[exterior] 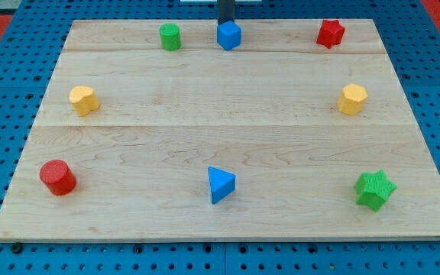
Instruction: Slide the green circle slightly left
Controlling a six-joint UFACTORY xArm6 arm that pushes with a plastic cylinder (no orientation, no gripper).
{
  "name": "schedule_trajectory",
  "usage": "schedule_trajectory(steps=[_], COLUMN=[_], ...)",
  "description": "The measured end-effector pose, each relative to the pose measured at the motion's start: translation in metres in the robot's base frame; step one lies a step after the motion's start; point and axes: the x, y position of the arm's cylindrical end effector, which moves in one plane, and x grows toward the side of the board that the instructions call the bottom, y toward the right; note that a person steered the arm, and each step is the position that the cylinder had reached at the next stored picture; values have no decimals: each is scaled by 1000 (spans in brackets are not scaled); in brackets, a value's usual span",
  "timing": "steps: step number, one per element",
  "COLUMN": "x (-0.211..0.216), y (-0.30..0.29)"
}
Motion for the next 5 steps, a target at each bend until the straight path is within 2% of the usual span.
schedule_trajectory(steps=[2,3,5], x=[12,12,13], y=[-15,-60,-63])
